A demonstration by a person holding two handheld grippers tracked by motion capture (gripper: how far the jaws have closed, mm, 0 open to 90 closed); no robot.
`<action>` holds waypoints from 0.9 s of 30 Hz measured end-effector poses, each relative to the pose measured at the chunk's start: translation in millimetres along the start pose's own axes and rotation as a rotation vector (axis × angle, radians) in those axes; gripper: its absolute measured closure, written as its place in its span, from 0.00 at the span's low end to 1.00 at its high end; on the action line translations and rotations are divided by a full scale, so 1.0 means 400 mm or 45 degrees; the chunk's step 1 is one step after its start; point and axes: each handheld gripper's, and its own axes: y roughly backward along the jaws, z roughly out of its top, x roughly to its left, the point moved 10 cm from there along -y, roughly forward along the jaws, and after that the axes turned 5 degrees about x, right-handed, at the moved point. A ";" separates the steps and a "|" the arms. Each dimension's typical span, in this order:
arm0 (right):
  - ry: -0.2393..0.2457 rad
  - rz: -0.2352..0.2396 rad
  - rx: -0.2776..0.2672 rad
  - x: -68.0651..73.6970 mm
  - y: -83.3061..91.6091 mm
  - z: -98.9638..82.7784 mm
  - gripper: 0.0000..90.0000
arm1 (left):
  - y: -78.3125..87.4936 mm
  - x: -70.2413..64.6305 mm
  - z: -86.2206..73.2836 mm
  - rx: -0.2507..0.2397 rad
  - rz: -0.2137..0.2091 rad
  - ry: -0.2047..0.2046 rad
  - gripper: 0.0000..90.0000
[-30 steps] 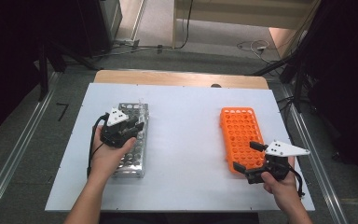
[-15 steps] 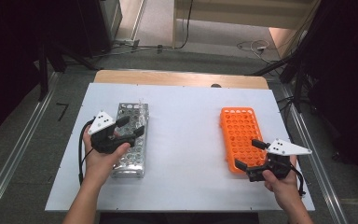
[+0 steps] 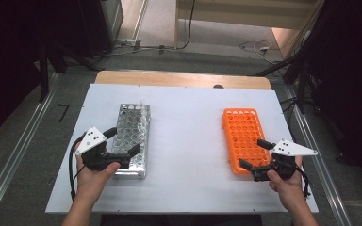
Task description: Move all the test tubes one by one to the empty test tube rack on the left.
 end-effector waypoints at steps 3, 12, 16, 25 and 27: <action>0.000 -0.006 -0.002 -0.004 0.001 -0.001 0.00 | 0.018 -0.001 -0.015 0.001 -0.015 0.003 0.00; -0.012 -0.037 -0.008 -0.028 0.006 -0.013 0.00 | 0.071 0.006 -0.050 -0.023 -0.041 -0.012 0.00; -0.030 -0.052 -0.012 -0.045 0.012 -0.020 0.00 | 0.102 0.021 -0.059 -0.055 -0.042 -0.017 0.00; -0.057 -0.084 -0.043 -0.090 0.030 -0.036 0.00 | 0.157 0.063 -0.076 -0.105 -0.012 -0.011 0.00; -0.069 -0.093 -0.054 -0.100 0.034 -0.037 0.00 | 0.157 0.066 -0.077 -0.111 -0.021 -0.008 0.00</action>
